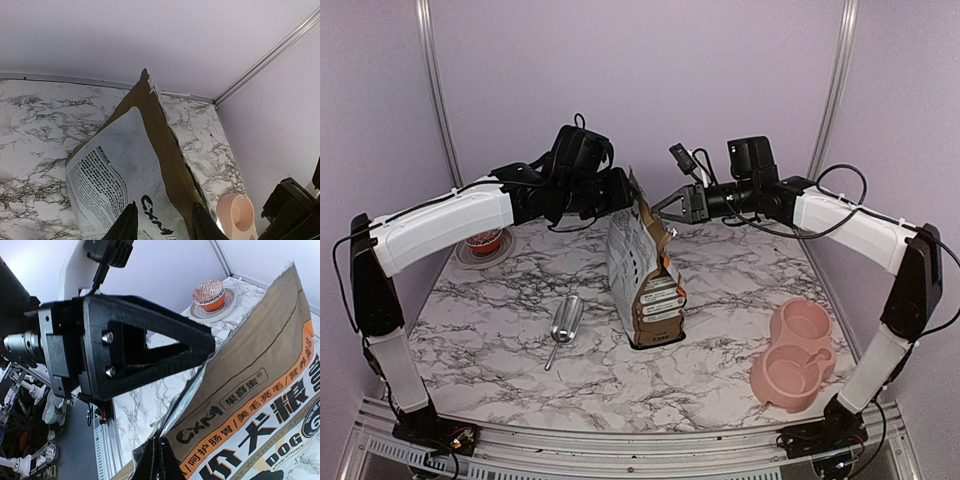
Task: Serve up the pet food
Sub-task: Open the seal of the pet food bag.
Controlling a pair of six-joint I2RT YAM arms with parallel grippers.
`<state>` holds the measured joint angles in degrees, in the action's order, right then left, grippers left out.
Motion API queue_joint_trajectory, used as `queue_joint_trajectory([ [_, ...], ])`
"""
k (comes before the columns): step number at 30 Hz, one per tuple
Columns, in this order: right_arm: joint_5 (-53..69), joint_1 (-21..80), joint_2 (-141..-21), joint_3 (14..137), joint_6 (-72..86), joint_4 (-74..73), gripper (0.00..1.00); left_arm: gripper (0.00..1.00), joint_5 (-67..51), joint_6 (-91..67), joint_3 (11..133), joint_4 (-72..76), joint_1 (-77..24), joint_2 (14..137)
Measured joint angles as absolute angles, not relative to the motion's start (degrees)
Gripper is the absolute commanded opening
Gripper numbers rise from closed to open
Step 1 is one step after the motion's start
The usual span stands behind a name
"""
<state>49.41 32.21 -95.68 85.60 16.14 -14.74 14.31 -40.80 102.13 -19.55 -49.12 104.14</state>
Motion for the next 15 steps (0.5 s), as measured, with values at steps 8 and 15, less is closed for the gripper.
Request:
queue_joint_trajectory([
  [8, 46.2, 32.2, -100.1, 99.4, 11.4, -26.5, 0.48, 0.39, 16.0, -40.2, 98.7, -18.5, -49.1, 103.2],
  [15, 42.0, 32.4, -105.1, 111.3, 10.3, -32.8, 0.5, 0.39, 16.6, -39.2, 90.1, -16.3, -49.1, 100.1],
])
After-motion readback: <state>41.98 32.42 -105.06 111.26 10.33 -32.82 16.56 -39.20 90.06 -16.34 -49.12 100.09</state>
